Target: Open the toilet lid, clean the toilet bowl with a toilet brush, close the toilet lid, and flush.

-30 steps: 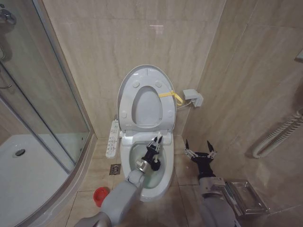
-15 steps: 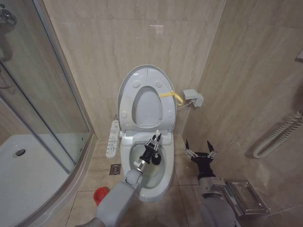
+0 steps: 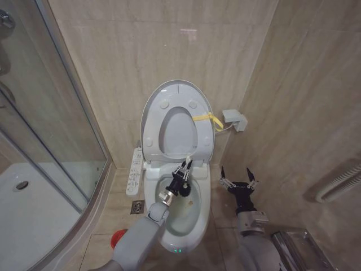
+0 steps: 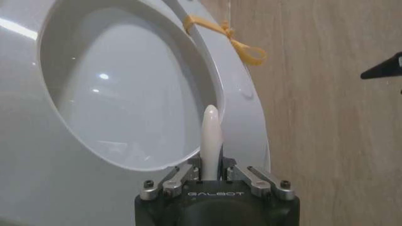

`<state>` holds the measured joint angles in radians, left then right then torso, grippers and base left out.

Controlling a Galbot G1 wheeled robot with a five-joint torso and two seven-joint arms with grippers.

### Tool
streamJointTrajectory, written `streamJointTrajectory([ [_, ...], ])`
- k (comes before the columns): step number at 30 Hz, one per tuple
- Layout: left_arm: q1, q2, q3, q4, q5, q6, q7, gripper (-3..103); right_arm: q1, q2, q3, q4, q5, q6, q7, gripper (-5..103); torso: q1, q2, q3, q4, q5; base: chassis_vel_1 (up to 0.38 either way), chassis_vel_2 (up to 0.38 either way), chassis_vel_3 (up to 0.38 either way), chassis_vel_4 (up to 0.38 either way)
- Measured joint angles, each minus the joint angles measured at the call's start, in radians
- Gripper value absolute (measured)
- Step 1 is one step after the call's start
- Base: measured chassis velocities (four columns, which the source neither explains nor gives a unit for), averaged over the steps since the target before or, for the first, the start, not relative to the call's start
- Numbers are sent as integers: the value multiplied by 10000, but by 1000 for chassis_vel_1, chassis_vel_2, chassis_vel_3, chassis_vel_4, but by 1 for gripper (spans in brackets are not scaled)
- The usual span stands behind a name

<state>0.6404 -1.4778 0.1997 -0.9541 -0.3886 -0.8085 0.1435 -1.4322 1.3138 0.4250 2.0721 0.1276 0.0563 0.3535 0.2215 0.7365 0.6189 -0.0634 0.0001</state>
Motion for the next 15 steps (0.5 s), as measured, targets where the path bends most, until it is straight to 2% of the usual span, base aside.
streamJointTrajectory([
  [5,-66,-411,248,68,-519,-43,125,20,-5,0,0,0,0,0,2,100,-10,2,-3,-11,-1,3,-11,-9,6],
  [15,122,-534,399,91,-619,10,150,20,-5,0,0,0,0,0,2,100,-9,3,-4,-3,-1,3,-11,-9,6],
])
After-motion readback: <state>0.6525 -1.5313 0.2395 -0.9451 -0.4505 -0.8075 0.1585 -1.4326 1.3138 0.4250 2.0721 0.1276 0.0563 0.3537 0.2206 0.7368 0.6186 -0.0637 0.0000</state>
